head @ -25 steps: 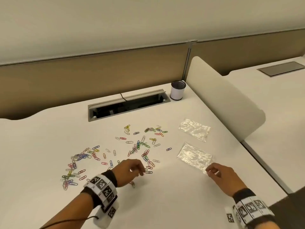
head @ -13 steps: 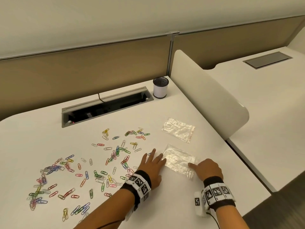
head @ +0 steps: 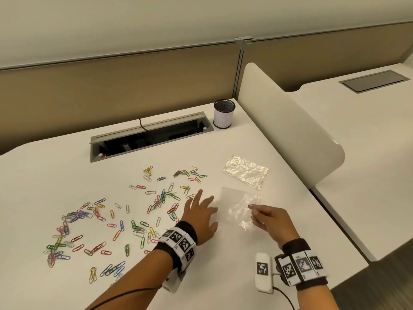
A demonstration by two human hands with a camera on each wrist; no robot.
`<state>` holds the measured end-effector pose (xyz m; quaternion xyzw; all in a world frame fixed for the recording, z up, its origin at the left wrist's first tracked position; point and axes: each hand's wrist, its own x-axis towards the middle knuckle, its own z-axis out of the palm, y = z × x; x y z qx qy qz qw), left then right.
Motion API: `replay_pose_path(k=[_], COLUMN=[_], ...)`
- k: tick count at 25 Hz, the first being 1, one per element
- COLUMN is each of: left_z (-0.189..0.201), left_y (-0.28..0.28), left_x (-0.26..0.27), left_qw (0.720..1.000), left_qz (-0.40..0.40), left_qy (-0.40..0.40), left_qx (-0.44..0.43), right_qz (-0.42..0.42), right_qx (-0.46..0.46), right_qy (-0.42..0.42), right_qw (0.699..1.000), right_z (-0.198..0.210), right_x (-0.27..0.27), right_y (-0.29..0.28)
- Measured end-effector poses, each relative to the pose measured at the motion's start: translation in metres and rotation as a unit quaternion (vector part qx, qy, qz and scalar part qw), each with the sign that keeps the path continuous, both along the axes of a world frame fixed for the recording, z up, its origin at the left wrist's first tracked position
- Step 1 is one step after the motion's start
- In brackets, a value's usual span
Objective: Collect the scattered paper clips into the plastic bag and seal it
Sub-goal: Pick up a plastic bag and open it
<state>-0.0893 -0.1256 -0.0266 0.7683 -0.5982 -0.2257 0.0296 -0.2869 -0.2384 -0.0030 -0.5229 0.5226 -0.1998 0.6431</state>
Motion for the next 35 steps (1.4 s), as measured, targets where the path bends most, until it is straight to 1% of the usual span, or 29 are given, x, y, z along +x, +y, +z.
replay_pose_path(k=[1, 2, 3, 4, 5, 6, 8, 9, 10, 13, 14, 16, 17, 18, 19, 20, 21, 22, 23, 25, 26, 27, 28, 29, 31, 33, 34, 35], left_z=[0.006, 0.013, 0.021, 0.029, 0.036, 0.042, 0.048, 0.05, 0.053, 0.056, 0.057, 0.059, 0.06, 0.06, 0.061, 0.061, 0.061, 0.06, 0.059, 0.058, 0.058, 0.06, 0.062, 0.064, 0.068, 0.067, 0.065, 0.062], left_y=[0.005, 0.007, 0.011, 0.015, 0.02, 0.024, 0.034, 0.04, 0.045, 0.061, 0.065, 0.076, 0.081, 0.087, 0.092, 0.095, 0.099, 0.103, 0.105, 0.114, 0.118, 0.122, 0.125, 0.127, 0.134, 0.148, 0.154, 0.159], left_x=[0.003, 0.005, 0.007, 0.009, 0.01, 0.011, 0.015, 0.017, 0.019, 0.031, 0.036, 0.047, 0.051, 0.054, 0.057, 0.059, 0.061, 0.064, 0.067, 0.073, 0.076, 0.079, 0.081, 0.082, 0.084, 0.087, 0.089, 0.089], left_qw=[0.998, 0.987, 0.967, 0.94, 0.911, 0.883, 0.831, 0.809, 0.794, 0.769, 0.754, 0.716, 0.703, 0.699, 0.705, 0.718, 0.734, 0.749, 0.763, 0.791, 0.805, 0.818, 0.829, 0.837, 0.847, 0.848, 0.848, 0.849], left_qz=[0.031, 0.067, 0.109, 0.155, 0.199, 0.236, 0.291, 0.31, 0.328, 0.379, 0.397, 0.433, 0.446, 0.452, 0.452, 0.449, 0.445, 0.443, 0.444, 0.451, 0.452, 0.447, 0.437, 0.424, 0.402, 0.409, 0.417, 0.418], left_qy=[0.038, 0.093, 0.162, 0.23, 0.288, 0.335, 0.402, 0.426, 0.44, 0.439, 0.447, 0.473, 0.483, 0.486, 0.481, 0.472, 0.459, 0.442, 0.42, 0.357, 0.323, 0.295, 0.278, 0.272, 0.269, 0.246, 0.227, 0.216], left_qx=[-0.05, -0.11, -0.162, -0.2, -0.22, -0.23, -0.252, -0.258, -0.261, -0.268, -0.273, -0.277, -0.273, -0.267, -0.257, -0.243, -0.229, -0.217, -0.209, -0.207, -0.209, -0.209, -0.209, -0.212, -0.221, -0.231, -0.236, -0.242], right_qz=[0.0, -0.002, 0.0, 0.008, 0.019, 0.028, 0.051, 0.066, 0.082, 0.115, 0.122, 0.132, 0.13, 0.127, 0.129, 0.139, 0.159, 0.182, 0.203, 0.254, 0.278, 0.301, 0.316, 0.323, 0.322, 0.327, 0.34, 0.36], right_qx=[-0.02, -0.044, -0.074, -0.109, -0.143, -0.166, -0.191, -0.202, -0.214, -0.218, -0.201, -0.139, -0.107, -0.09, -0.102, -0.138, -0.192, -0.25, -0.317, -0.424, -0.449, -0.454, -0.447, -0.436, -0.418, -0.409, -0.406, -0.406], right_qy=[-0.004, -0.004, 0.004, 0.017, 0.03, 0.037, 0.019, 0.011, 0.007, 0.003, -0.002, -0.024, -0.039, -0.046, -0.042, -0.031, -0.014, 0.0, 0.025, 0.116, 0.167, 0.212, 0.24, 0.253, 0.25, 0.234, 0.234, 0.239], right_qw=[1.0, 0.999, 0.997, 0.994, 0.989, 0.985, 0.98, 0.977, 0.973, 0.969, 0.972, 0.981, 0.985, 0.987, 0.986, 0.98, 0.968, 0.951, 0.926, 0.862, 0.833, 0.811, 0.802, 0.801, 0.812, 0.819, 0.816, 0.805], right_z=[0.006, 0.013, 0.02, 0.027, 0.033, 0.039, 0.046, 0.047, 0.048, 0.05, 0.05, 0.047, 0.046, 0.045, 0.044, 0.043, 0.044, 0.045, 0.046, 0.049, 0.051, 0.052, 0.052, 0.053, 0.054, 0.055, 0.056, 0.056], right_x=[0.008, 0.016, 0.026, 0.037, 0.048, 0.058, 0.078, 0.088, 0.096, 0.116, 0.121, 0.129, 0.133, 0.136, 0.14, 0.144, 0.148, 0.153, 0.156, 0.161, 0.165, 0.168, 0.171, 0.174, 0.178, 0.182, 0.185, 0.188], right_y=[0.004, 0.007, 0.012, 0.018, 0.025, 0.033, 0.051, 0.058, 0.065, 0.084, 0.087, 0.092, 0.094, 0.096, 0.098, 0.101, 0.105, 0.11, 0.113, 0.12, 0.123, 0.125, 0.127, 0.13, 0.131, 0.133, 0.136, 0.141])
